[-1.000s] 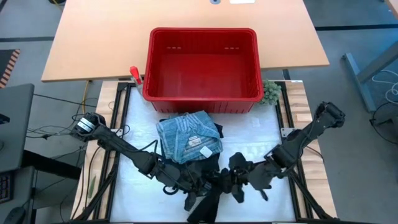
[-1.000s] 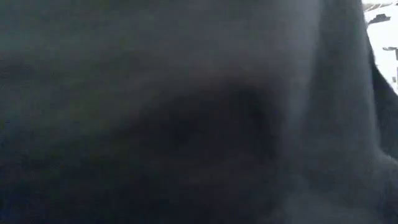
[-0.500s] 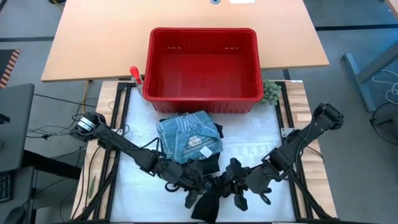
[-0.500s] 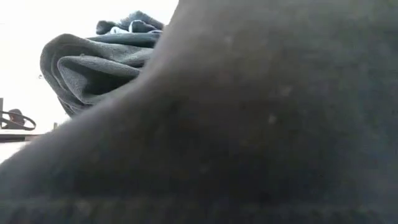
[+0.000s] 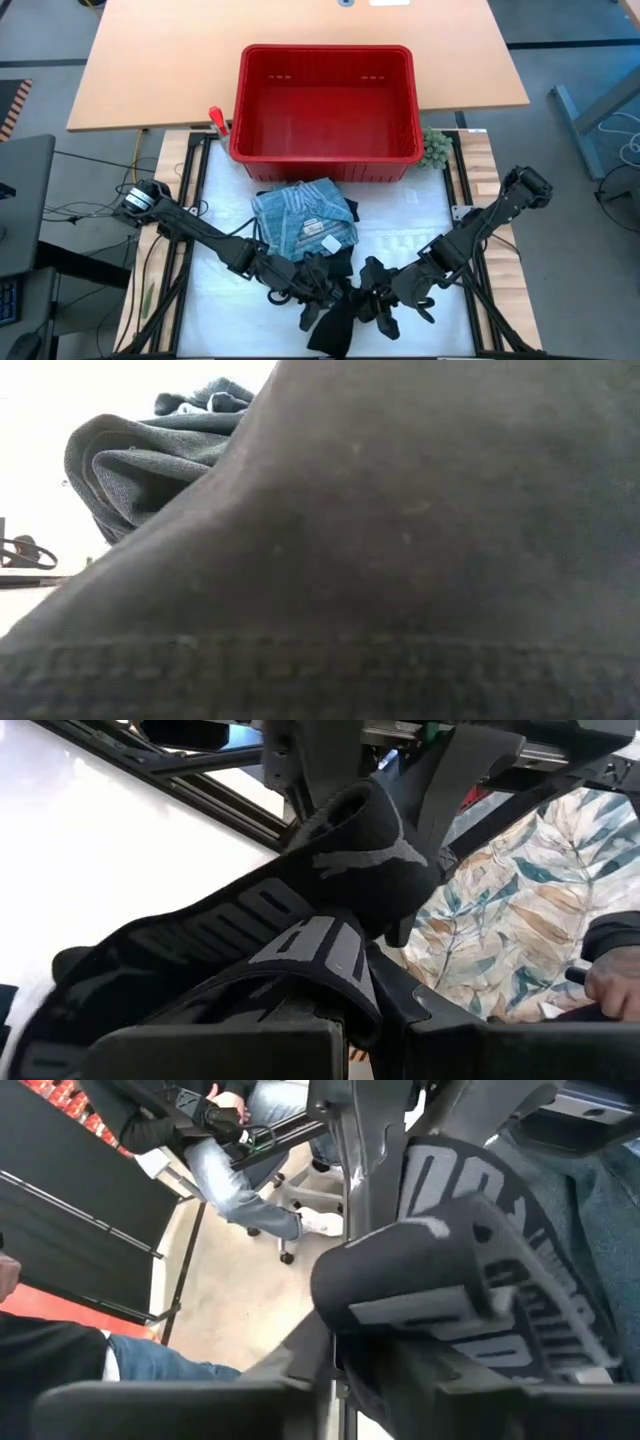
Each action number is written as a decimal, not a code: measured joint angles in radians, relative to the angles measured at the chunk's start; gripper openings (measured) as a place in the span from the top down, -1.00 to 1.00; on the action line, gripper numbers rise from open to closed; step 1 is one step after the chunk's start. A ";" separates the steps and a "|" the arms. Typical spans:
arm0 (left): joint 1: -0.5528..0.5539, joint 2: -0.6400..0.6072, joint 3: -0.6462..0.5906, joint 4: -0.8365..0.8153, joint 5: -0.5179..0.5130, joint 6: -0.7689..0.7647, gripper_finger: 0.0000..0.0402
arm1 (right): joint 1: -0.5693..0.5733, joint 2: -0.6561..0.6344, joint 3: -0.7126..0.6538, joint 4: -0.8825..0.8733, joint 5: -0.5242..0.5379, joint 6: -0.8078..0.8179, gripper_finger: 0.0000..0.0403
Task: Fold Laundry from Bin
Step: Fold the black underwear
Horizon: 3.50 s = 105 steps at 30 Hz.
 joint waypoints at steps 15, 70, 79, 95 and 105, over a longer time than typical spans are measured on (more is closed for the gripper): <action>0.010 0.000 0.000 0.056 0.050 0.013 1.00 | -0.013 0.001 0.000 0.028 0.005 0.000 -0.24; -0.155 -0.049 -0.143 0.464 -0.221 0.397 0.26 | 0.136 -0.232 -0.004 0.373 -0.049 -0.637 0.83; -0.137 -0.029 -0.137 0.511 -0.242 0.397 -0.03 | 0.126 -0.230 -0.004 0.391 -0.072 -0.639 0.83; -0.085 -0.029 -0.100 0.561 -0.238 0.546 -0.34 | 0.041 -0.230 -0.004 0.451 -0.047 -0.661 0.83; -0.031 -0.029 -0.067 0.608 -0.187 0.601 -0.34 | -0.029 -0.229 -0.004 0.386 -0.048 -0.611 0.82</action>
